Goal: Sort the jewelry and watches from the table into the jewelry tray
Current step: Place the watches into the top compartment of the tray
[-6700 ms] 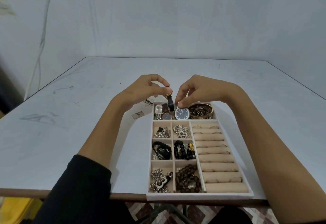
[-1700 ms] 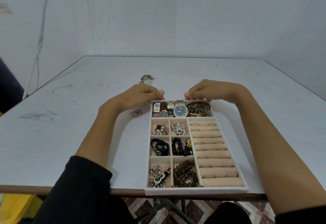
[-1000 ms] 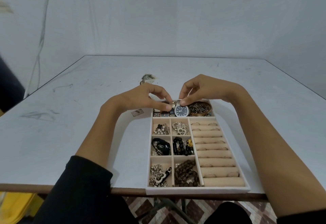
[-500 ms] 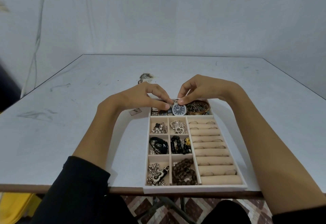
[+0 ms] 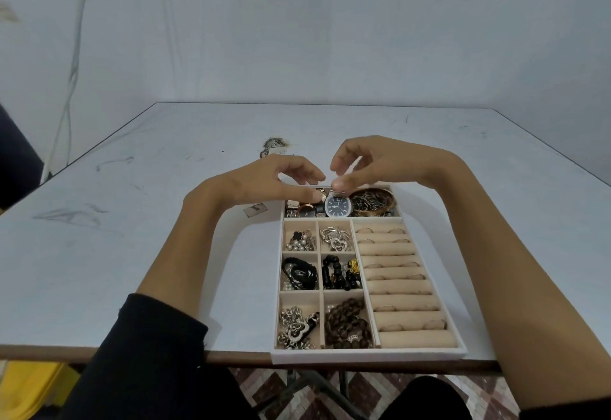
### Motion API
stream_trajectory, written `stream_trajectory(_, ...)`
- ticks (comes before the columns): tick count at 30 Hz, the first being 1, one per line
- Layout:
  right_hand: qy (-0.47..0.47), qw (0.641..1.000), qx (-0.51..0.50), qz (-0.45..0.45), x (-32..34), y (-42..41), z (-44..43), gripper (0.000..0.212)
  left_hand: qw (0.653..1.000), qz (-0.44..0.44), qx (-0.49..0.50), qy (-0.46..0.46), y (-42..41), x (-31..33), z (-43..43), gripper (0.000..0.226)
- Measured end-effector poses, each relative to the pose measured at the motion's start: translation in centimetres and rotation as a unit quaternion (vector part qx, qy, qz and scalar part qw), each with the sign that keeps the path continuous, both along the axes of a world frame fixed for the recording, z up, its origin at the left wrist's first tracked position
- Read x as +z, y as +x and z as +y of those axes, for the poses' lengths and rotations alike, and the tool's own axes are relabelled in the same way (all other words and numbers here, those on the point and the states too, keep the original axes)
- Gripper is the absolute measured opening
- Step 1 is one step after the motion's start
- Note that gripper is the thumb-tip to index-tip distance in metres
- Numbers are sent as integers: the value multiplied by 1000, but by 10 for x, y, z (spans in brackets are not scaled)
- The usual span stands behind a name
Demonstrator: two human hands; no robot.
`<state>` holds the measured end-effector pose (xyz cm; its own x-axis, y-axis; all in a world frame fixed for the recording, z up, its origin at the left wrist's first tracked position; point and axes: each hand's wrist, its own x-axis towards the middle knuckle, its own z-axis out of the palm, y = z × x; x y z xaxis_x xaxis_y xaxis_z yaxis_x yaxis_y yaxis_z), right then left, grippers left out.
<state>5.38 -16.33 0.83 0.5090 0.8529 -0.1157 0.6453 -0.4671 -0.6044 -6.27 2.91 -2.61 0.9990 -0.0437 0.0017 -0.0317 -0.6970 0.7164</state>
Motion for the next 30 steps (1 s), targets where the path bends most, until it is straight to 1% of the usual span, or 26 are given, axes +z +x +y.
stream_trajectory(2,38,999,6,-17,5,-6,0,41,1000,-6,4,2,1,-1,2,43)
stream_trajectory(5,73,995,48,-47,9,-23,-5,28,1000,-12,8,2,2,-2,5,35)
stream_trajectory(9,89,990,106,-16,4,-51,-17,19,999,-26,18,1,1,-1,6,31)
stream_trajectory(13,126,984,122,32,-13,-71,-33,17,999,-7,38,-15,2,-3,9,26)
stream_trajectory(17,150,973,167,45,-28,-82,-49,24,999,18,43,-12,2,-6,13,25)
stream_trajectory(20,162,975,146,48,-35,-84,-51,21,999,21,36,-5,1,-7,14,24)
stream_trajectory(25,164,979,115,21,-42,-82,-48,13,999,15,37,-12,-1,-7,12,24)
stream_trajectory(30,193,975,106,13,-47,-84,-51,14,998,9,53,-19,-4,-7,11,23)
